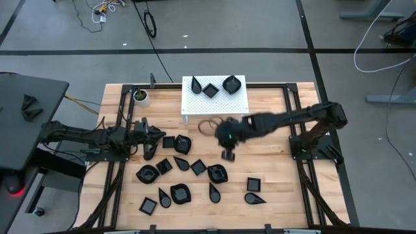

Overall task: Pick & Place Mini shaped plates
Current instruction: Stack the black leaf-shaped plate on top of the other black leaf-shaped plate on the shelf

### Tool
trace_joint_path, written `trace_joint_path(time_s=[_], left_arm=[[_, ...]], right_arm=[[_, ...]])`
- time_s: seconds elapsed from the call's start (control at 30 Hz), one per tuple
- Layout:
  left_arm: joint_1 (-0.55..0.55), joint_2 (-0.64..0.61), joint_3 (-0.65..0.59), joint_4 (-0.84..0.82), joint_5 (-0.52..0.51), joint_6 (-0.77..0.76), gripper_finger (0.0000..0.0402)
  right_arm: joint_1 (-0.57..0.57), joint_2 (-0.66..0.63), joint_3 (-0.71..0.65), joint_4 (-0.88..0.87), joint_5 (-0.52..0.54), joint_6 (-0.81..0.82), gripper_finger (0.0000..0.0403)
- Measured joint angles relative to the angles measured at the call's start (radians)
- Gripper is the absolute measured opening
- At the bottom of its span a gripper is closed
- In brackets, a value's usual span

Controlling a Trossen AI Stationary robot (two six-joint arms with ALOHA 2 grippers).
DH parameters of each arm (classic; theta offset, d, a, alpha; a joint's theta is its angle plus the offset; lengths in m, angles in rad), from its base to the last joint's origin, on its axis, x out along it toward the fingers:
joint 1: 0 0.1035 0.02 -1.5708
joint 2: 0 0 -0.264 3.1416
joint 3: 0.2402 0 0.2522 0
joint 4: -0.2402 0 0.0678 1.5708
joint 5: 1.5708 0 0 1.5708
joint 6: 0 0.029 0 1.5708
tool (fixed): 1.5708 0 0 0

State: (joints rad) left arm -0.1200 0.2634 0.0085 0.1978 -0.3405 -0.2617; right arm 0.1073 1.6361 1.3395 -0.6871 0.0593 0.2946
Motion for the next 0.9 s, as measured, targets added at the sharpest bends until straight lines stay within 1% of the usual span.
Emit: trace_joint_path(time_s=[0.13, 0.27, 0.43, 0.5, 0.63, 0.9], left_arm=[[0.0, 0.0, 0.0, -0.002, 0.037, -0.017, 0.0007], [0.0, 0.0, 0.0, -0.002, 0.072, -0.048, 0.0007], [-0.001, 0.0, 0.0, -0.002, 0.112, -0.069, 0.0007], [-0.003, 0.0, 0.0, -0.002, 0.123, -0.073, 0.0007], [-0.003, 0.0, 0.0, -0.002, 0.129, -0.095, 0.0007], [-0.003, 0.0, 0.0, -0.001, 0.129, -0.102, 0.0007]], right_arm=[[0.082, 0.0, -0.115, 0.088, -0.014, 0.21, 0.0069], [0.129, -0.001, -0.233, 0.238, -0.016, 0.4, 0.0111], [0.156, 0.0, -0.384, 0.453, -0.01, 0.544, 0.0174], [0.169, 0.009, -0.427, 0.519, 0.033, 0.589, 0.019], [0.191, 0.059, -0.453, 0.608, 0.108, 0.64, 0.0193], [0.224, 0.155, -0.453, 0.662, 0.127, 0.65, 0.0163]])
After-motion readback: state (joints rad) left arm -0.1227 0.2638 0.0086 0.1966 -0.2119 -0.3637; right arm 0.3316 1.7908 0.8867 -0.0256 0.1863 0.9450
